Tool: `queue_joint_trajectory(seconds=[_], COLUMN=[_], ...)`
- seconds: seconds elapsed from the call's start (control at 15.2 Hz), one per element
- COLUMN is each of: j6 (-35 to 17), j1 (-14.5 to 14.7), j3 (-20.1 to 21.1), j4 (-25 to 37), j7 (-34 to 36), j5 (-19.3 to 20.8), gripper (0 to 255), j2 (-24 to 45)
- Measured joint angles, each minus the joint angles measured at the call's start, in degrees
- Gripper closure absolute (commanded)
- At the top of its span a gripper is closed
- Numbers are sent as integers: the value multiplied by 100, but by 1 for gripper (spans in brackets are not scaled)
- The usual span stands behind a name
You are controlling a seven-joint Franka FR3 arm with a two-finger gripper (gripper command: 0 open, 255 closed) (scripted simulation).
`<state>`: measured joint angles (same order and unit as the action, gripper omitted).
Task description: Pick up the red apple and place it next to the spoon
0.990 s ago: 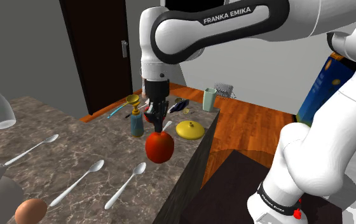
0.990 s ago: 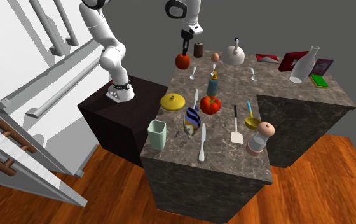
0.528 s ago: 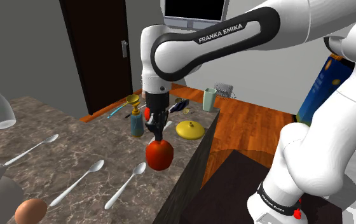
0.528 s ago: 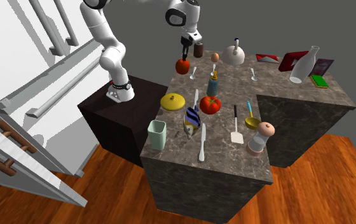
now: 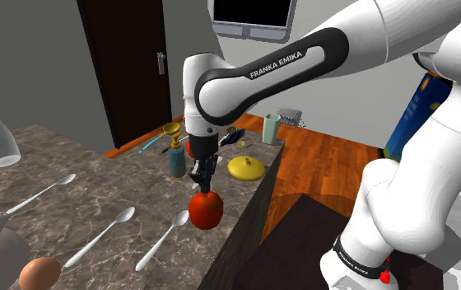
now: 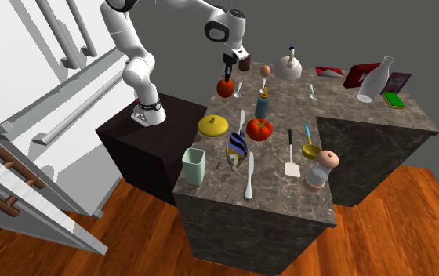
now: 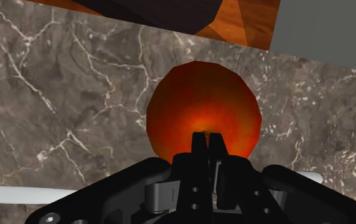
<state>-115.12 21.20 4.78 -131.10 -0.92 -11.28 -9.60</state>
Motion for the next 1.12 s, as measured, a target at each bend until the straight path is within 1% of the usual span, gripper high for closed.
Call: queue_joint_trajectory(seconds=[0.33, 0.4, 0.79, 1.12], j6=[-41, -42, -43, 572], j1=[-1, -1, -1, -54], j3=[-2, -1, -1, -69], j4=[-21, -21, -21, 418], j7=[-11, -11, -11, 1], j5=[-2, -2, -2, 60], gripper=[255, 0, 0, 0], j2=[19, 19, 19, -156])
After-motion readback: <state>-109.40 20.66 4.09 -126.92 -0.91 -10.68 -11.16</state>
